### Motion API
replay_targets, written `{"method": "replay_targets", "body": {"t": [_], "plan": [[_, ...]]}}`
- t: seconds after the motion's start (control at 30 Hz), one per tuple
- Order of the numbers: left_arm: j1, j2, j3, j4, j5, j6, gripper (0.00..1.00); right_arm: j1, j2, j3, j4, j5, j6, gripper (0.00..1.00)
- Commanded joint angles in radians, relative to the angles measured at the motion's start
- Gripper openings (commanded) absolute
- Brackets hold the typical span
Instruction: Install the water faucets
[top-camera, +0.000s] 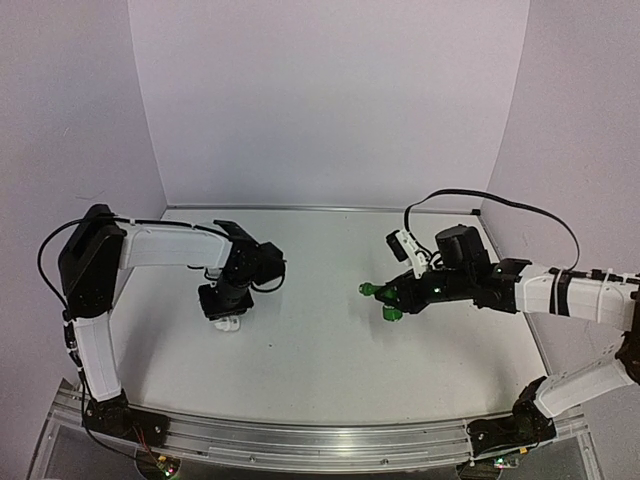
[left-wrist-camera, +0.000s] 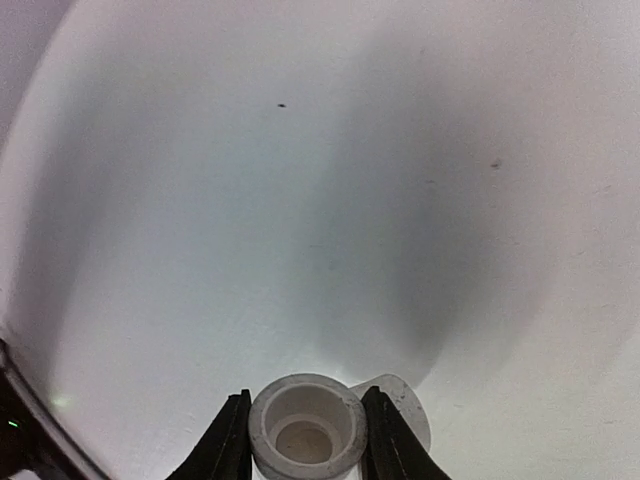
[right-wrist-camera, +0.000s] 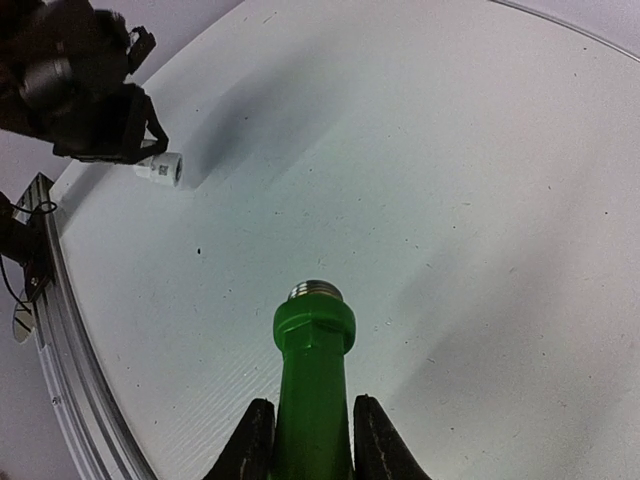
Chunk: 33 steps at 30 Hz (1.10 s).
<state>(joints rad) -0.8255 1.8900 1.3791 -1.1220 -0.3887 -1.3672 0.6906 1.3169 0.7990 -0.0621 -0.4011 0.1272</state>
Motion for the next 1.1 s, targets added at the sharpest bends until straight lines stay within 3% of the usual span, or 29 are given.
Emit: {"method": "replay_targets", "body": {"t": [0.0, 0.3, 0.5, 0.63, 0.77, 1.07], "plan": [[-0.083, 0.094, -0.021, -0.391, -0.342, 0.167, 0.00, 0.004, -0.052, -0.017, 0.090, -0.013, -0.010, 0.00], [-0.119, 0.256, 0.006, -0.392, -0.450, 0.275, 0.01, 0.004, -0.081, -0.025, 0.089, -0.046, 0.002, 0.00], [-0.128, 0.281, 0.024, -0.390, -0.424, 0.355, 0.33, 0.004, -0.082, -0.031, 0.098, -0.054, 0.020, 0.00], [-0.136, 0.305, 0.049, -0.390, -0.412, 0.384, 0.48, 0.004, -0.076, -0.030, 0.111, -0.067, 0.035, 0.00], [-0.142, 0.301, 0.082, -0.390, -0.394, 0.384, 0.71, 0.005, -0.065, -0.019, 0.113, -0.079, 0.036, 0.00], [-0.157, 0.075, 0.152, -0.335, -0.256, 0.376, 0.99, 0.004, -0.028, 0.002, 0.113, -0.099, 0.040, 0.00]]}}
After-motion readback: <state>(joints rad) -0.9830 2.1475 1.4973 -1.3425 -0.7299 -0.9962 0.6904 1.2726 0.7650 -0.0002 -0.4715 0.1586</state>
